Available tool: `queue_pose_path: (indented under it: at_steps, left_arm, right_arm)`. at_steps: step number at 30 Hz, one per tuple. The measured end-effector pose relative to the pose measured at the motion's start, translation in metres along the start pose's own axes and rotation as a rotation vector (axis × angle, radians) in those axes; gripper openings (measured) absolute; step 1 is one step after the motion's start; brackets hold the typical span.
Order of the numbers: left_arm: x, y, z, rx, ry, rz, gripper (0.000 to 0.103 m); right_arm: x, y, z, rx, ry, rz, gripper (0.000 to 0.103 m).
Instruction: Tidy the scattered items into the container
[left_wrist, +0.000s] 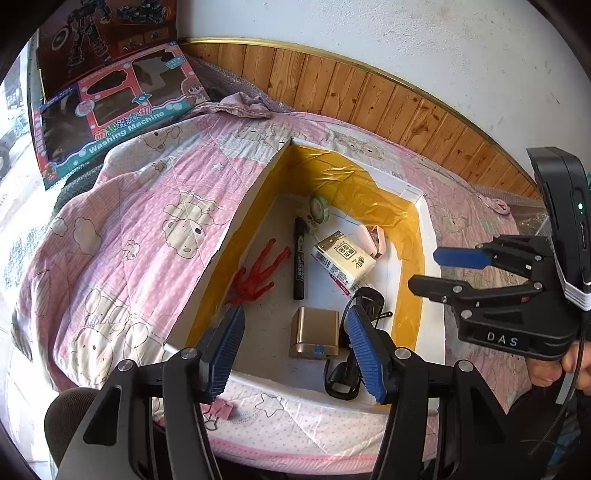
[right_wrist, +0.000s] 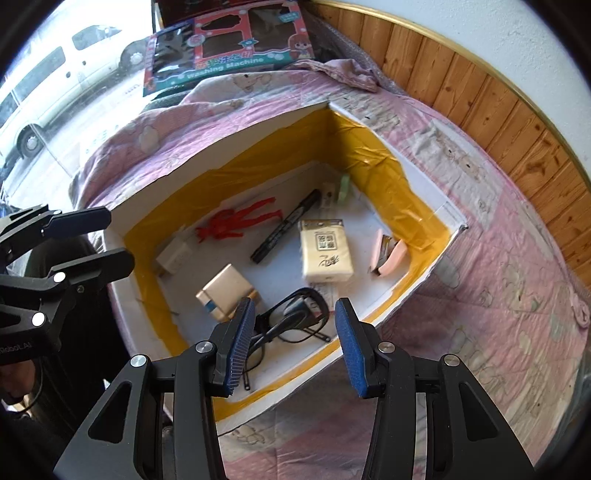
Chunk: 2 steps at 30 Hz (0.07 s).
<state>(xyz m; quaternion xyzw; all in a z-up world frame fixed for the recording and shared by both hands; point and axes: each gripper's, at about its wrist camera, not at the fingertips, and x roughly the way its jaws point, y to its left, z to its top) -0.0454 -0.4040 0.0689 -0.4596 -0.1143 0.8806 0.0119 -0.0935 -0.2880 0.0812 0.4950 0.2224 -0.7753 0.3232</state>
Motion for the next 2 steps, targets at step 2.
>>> queue_pose_path:
  at_steps: [2]
  left_arm:
    - [-0.0089, -0.0007, -0.0042, 0.003, -0.004, 0.003, 0.059]
  right_arm:
    - [-0.0056, 0.0108, -0.0066, -0.022, -0.003, 0.000, 0.048]
